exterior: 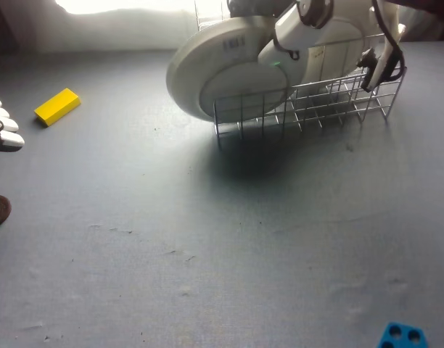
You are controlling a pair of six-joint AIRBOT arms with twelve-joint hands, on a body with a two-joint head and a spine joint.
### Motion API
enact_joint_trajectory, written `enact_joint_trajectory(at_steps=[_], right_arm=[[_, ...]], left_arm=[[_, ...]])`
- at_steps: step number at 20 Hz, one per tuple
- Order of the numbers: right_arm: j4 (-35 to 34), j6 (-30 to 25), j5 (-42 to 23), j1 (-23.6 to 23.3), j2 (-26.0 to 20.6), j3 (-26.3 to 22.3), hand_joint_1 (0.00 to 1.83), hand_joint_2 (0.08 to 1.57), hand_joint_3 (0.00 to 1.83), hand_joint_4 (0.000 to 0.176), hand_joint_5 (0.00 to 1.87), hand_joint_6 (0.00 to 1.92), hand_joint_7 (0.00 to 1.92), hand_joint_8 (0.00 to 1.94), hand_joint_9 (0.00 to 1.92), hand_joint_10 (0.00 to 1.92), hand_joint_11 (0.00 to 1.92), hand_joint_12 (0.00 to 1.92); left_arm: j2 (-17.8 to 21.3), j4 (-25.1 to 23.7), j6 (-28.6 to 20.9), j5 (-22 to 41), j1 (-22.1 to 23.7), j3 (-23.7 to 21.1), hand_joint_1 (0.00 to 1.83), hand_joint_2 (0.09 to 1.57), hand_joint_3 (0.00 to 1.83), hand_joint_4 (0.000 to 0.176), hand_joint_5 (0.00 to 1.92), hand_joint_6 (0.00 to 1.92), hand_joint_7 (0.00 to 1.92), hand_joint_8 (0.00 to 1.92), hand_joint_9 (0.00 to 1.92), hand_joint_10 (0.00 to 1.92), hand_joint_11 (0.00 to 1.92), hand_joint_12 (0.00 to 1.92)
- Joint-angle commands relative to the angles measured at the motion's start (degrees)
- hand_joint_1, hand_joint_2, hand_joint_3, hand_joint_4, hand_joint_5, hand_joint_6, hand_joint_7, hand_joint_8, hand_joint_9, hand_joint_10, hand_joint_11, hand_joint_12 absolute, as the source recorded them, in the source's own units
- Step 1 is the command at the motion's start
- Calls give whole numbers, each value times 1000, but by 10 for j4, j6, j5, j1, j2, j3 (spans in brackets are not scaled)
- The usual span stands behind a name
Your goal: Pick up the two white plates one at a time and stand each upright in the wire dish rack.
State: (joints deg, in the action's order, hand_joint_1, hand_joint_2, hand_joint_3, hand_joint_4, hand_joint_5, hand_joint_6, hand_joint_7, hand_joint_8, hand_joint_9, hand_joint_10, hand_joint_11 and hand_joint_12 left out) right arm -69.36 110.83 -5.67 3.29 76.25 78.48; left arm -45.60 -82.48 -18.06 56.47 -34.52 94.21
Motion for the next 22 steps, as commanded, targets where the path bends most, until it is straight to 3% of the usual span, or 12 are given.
enact_joint_trajectory(at_steps=[1,3,4,7,10,15,22], right_arm=[[7,2,-34,-16,-6,2,1398,1029,0,0,1074,722,1171,614,1164,835,1028,805],[7,7,-31,-16,-8,2,1400,1025,0,0,1068,728,1195,571,1174,819,1037,782],[7,10,-31,-16,-8,2,1397,1036,2,0,1038,769,1145,665,1164,833,1029,784],[7,28,-31,-16,-8,2,1396,1041,0,0,1038,772,1130,707,1137,876,1014,815],[7,41,-29,-16,-9,2,1397,1035,0,0,1064,762,1154,653,1140,853,1014,820],[7,117,-23,-9,-4,2,1398,1031,0,0,1080,724,1157,644,1151,848,1016,828],[8,169,-27,-1,-3,2,1397,1039,0,0,1049,756,1138,690,1141,872,1004,846]], left_arm=[[4,38,-1,9,6,2,0,1067,0,0,53,0,25,0,1,0,0,0],[4,38,-1,9,6,1,0,1061,0,0,64,6,31,4,3,1,0,0],[4,38,-1,9,6,0,0,1065,0,0,80,11,46,10,13,5,0,0],[6,38,-1,9,6,-2,0,1066,0,0,91,12,64,13,28,9,11,5],[7,38,-1,9,6,-4,0,1069,1,0,68,0,42,1,6,0,1,0],[7,36,-1,9,6,-5,0,1063,0,0,81,7,47,3,14,4,0,0],[7,34,-1,9,7,-7,0,1066,0,0,62,2,29,1,0,0,0,0]])
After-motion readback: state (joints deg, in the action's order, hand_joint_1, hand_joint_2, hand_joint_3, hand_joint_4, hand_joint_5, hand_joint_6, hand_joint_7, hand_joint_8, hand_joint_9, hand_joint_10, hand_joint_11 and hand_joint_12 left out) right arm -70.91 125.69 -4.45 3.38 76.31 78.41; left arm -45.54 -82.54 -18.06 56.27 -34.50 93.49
